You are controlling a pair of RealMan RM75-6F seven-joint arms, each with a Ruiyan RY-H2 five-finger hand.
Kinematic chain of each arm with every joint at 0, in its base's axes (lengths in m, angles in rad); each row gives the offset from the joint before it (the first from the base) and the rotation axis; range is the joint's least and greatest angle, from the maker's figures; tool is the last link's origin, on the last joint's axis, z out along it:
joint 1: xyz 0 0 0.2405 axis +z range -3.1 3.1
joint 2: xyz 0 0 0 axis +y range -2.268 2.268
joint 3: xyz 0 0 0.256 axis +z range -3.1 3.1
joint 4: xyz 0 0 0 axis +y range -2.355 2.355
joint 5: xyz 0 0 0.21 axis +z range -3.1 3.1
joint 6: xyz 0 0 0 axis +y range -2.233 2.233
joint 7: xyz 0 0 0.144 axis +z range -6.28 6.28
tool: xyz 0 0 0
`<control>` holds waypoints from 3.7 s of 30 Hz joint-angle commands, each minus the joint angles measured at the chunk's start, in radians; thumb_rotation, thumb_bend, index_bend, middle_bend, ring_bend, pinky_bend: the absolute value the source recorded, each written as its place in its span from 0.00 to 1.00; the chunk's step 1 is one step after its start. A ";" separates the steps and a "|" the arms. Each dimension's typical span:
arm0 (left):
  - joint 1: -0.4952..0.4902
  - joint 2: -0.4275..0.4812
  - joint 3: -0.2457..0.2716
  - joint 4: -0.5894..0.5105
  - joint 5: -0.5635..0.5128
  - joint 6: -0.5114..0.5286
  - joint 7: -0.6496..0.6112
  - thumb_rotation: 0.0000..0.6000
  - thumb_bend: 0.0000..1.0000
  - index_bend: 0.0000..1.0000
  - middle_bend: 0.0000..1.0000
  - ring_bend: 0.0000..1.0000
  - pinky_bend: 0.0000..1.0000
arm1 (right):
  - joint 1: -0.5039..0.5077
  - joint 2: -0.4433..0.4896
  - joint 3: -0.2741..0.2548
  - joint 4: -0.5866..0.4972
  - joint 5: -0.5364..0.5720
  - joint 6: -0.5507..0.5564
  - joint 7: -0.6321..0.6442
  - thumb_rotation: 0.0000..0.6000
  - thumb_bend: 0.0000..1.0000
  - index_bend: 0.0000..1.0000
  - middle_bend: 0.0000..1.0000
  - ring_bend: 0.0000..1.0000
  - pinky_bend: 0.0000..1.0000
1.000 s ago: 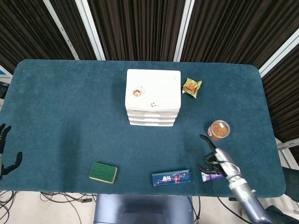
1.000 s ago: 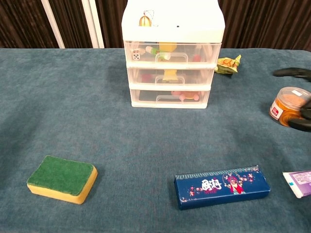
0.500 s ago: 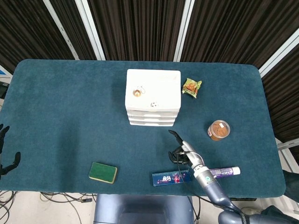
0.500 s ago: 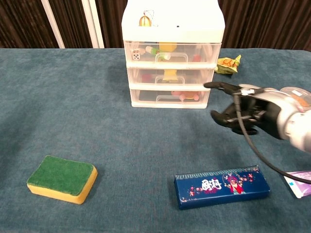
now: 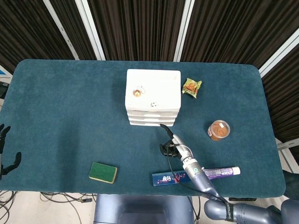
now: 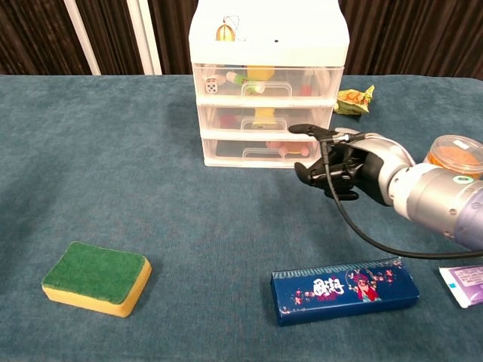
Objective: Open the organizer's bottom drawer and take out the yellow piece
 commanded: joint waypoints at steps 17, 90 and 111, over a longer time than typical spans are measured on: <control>0.001 0.002 -0.005 0.001 -0.001 0.005 -0.010 1.00 0.40 0.00 0.00 0.00 0.00 | 0.081 -0.091 0.061 0.111 0.057 -0.066 0.012 1.00 0.62 0.04 1.00 1.00 1.00; 0.002 0.006 -0.008 -0.006 -0.012 0.003 -0.009 1.00 0.40 0.00 0.00 0.00 0.00 | 0.198 -0.130 0.109 0.171 0.173 -0.177 -0.045 1.00 0.62 0.10 1.00 1.00 1.00; 0.002 0.004 -0.010 -0.006 -0.019 0.002 -0.001 1.00 0.40 0.00 0.00 0.00 0.00 | 0.171 -0.119 0.079 0.139 0.141 -0.175 -0.016 1.00 0.62 0.11 1.00 1.00 1.00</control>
